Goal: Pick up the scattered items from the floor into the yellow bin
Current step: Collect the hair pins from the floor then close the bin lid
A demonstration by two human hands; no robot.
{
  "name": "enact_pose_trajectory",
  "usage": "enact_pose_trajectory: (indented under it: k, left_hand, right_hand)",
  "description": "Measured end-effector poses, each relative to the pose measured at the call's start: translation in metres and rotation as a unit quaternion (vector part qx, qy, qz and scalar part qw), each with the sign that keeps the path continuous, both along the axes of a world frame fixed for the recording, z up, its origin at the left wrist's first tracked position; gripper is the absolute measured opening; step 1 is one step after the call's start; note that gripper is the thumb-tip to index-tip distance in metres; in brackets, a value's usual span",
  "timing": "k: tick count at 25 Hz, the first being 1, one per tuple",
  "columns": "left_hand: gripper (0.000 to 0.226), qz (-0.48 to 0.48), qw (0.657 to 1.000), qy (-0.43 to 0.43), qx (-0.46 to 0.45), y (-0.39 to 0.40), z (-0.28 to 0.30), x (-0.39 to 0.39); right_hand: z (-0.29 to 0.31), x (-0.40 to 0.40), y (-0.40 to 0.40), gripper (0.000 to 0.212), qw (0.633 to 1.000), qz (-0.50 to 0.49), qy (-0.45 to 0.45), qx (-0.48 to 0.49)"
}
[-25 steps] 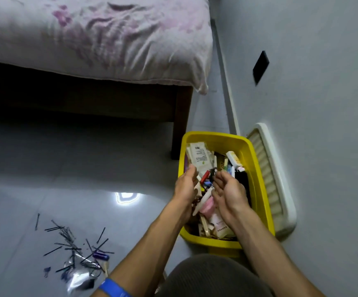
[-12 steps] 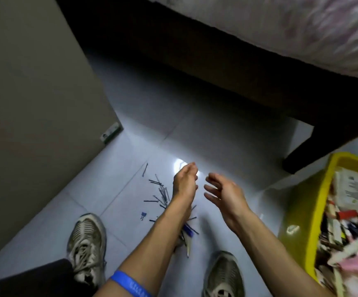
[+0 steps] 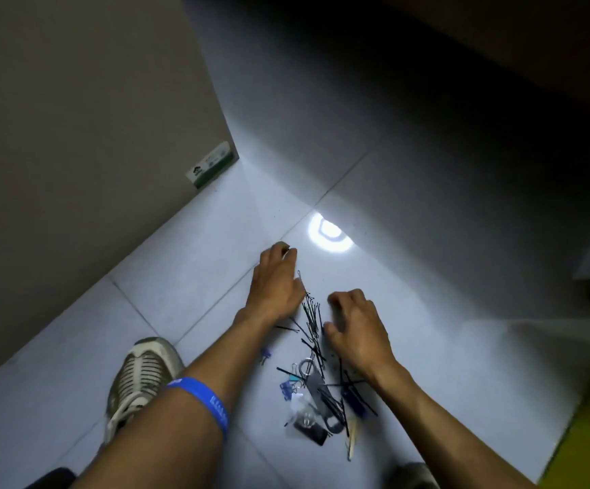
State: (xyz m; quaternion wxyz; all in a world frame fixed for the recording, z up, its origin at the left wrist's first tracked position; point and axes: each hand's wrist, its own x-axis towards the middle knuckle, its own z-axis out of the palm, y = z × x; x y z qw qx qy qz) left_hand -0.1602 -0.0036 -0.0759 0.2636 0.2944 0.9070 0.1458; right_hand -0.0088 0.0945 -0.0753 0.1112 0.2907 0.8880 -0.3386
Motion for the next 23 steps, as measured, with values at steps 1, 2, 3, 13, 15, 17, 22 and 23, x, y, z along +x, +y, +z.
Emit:
enact_pose_trajectory:
  k: [1,2,3,13,15,17,22,23]
  left_hand:
    - [0.043,-0.025,0.999,0.014,0.016,-0.004,-0.001,0.006]
    - [0.041,-0.056,0.998,0.013,0.04,-0.01,0.0,0.016]
    - [0.041,-0.089,0.994,-0.003,0.064,-0.017,0.003,0.027]
    - [0.058,0.219,0.969,-0.115,0.004,-0.072,0.017,0.118]
    - [0.061,0.241,0.956,-0.159,0.057,-0.056,0.022,0.126]
    - [0.058,0.327,0.929,-0.153,0.084,-0.05,0.026,0.122]
    - [0.05,0.463,0.866,-0.187,0.042,-0.064,0.024,0.124]
    - [0.05,0.466,0.852,-0.226,0.079,-0.058,0.024,0.125]
  right_hand:
    - [-0.004,0.002,-0.003,0.039,0.999,0.029,-0.005,0.022]
    - [-0.005,0.004,-0.007,0.04,0.998,0.054,-0.004,0.031]
    - [-0.004,0.005,-0.011,0.041,0.997,0.072,0.004,0.025]
    - [0.014,0.083,-0.045,0.048,0.973,-0.178,-0.084,-0.124]
    - [0.018,0.071,-0.054,0.046,0.959,-0.199,-0.039,-0.196]
    - [0.02,0.064,-0.047,0.044,0.964,-0.217,0.01,-0.152]
    - [0.016,0.027,-0.033,0.067,0.999,0.019,-0.036,0.021]
    - [0.014,0.017,-0.04,0.066,0.996,0.059,-0.048,0.051]
